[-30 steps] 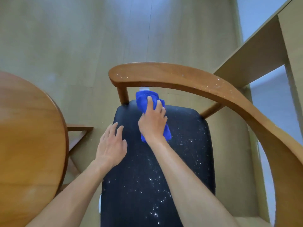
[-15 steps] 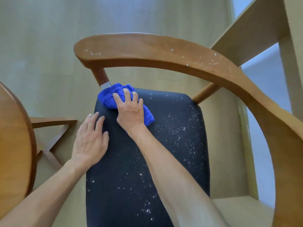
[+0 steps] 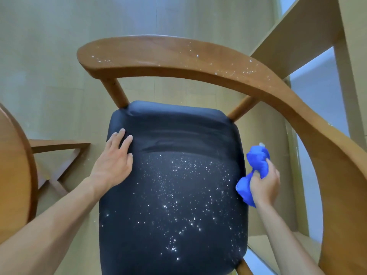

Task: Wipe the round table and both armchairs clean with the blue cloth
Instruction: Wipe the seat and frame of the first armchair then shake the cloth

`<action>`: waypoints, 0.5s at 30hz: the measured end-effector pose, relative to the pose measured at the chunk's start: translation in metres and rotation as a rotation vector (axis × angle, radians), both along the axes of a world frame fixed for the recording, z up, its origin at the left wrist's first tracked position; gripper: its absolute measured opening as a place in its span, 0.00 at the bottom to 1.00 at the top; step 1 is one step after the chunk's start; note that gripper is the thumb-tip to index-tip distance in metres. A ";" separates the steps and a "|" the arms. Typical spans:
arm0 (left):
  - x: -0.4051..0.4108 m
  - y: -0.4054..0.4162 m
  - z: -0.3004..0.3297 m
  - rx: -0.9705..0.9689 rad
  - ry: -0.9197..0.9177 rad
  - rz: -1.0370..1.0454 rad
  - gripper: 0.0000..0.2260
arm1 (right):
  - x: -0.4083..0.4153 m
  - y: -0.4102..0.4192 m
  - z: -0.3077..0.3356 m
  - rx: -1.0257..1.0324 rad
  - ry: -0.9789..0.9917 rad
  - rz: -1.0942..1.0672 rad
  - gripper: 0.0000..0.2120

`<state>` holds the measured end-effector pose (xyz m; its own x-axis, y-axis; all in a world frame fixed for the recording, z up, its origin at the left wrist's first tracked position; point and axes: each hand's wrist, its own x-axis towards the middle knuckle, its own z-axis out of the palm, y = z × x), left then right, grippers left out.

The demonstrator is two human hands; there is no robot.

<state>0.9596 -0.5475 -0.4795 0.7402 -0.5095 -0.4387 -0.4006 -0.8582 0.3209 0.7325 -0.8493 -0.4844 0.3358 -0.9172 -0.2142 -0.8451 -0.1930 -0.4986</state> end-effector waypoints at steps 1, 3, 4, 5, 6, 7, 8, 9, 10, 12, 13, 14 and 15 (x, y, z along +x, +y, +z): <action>0.002 0.001 0.000 -0.006 0.013 0.007 0.24 | 0.014 0.006 -0.001 -0.022 -0.042 -0.034 0.17; 0.004 0.001 -0.001 -0.034 0.042 0.040 0.23 | 0.052 0.022 -0.006 -0.122 -0.044 0.030 0.18; 0.004 0.001 -0.002 -0.053 0.060 0.062 0.23 | 0.072 0.034 -0.008 -0.171 0.018 0.082 0.20; 0.005 0.002 -0.002 -0.072 0.079 0.083 0.23 | 0.089 0.049 -0.008 -0.194 0.084 0.105 0.22; 0.005 0.002 -0.003 -0.095 0.097 0.103 0.22 | 0.102 0.066 -0.006 -0.193 0.122 0.118 0.23; 0.007 0.003 -0.004 -0.126 0.111 0.127 0.22 | 0.114 0.085 -0.003 -0.177 0.130 0.150 0.23; 0.009 0.005 -0.003 -0.165 0.124 0.161 0.21 | 0.123 0.108 0.000 -0.165 0.117 0.217 0.24; 0.013 0.006 -0.003 -0.205 0.139 0.208 0.20 | 0.130 0.135 0.003 -0.160 0.094 0.309 0.25; 0.017 0.009 -0.001 -0.241 0.160 0.268 0.20 | 0.136 0.165 0.003 -0.154 0.067 0.417 0.26; 0.026 0.013 0.002 -0.293 0.196 0.393 0.20 | 0.140 0.228 0.006 -0.089 0.049 0.665 0.27; 0.029 0.014 0.002 -0.311 0.205 0.426 0.20 | 0.137 0.253 0.007 -0.053 0.056 0.789 0.26; 0.032 0.015 0.002 -0.318 0.203 0.436 0.20 | 0.134 0.269 0.008 -0.041 0.059 0.897 0.25; 0.033 0.015 0.003 -0.309 0.192 0.433 0.20 | 0.129 0.277 0.009 -0.047 0.060 0.989 0.23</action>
<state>0.9930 -0.5320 -0.4766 0.8318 -0.3030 -0.4651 0.0577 -0.7861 0.6154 0.8620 -0.5725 -0.4752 0.9446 -0.2375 -0.2266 -0.3162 -0.8436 -0.4340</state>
